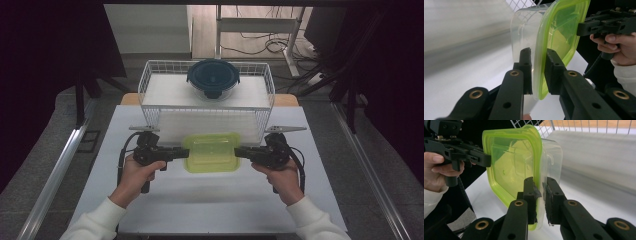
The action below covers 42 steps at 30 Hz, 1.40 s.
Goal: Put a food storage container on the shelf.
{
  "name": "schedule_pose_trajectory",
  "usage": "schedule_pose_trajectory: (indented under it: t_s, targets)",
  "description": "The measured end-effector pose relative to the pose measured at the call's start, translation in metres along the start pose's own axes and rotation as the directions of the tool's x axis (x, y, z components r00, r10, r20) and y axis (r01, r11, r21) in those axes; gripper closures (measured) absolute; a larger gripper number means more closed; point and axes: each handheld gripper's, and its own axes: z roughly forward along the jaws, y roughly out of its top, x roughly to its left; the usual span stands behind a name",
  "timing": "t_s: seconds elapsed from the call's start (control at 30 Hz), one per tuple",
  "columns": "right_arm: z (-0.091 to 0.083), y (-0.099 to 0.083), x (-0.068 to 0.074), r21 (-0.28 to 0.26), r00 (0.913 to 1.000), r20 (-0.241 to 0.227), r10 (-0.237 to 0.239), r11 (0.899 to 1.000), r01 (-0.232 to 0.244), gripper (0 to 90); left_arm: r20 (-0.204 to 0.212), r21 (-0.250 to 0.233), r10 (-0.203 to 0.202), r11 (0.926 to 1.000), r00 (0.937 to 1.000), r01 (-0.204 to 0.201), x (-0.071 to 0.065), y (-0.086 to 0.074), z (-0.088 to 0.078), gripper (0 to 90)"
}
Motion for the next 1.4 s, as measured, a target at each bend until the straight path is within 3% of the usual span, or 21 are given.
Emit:
schedule_pose_trajectory:
  t_s: [0.83, 1.4]
  targets:
    - [-0.024, 0.057, 0.025, -0.061, 0.9959, 0.021, -0.088, 0.994, 0.089, 79.2, 0.012, -0.080, 0.066, 0.9947, 0.9977, -0.065, -0.019, 0.057, -0.031, 78.9]
    - [-0.033, 0.095, 0.027, -0.097, 0.9956, 0.012, -0.092, 0.991, 0.093, 79.5, 0.000, -0.113, 0.083, 0.9902, 0.9965, -0.083, -0.024, 0.097, -0.043, 79.5]
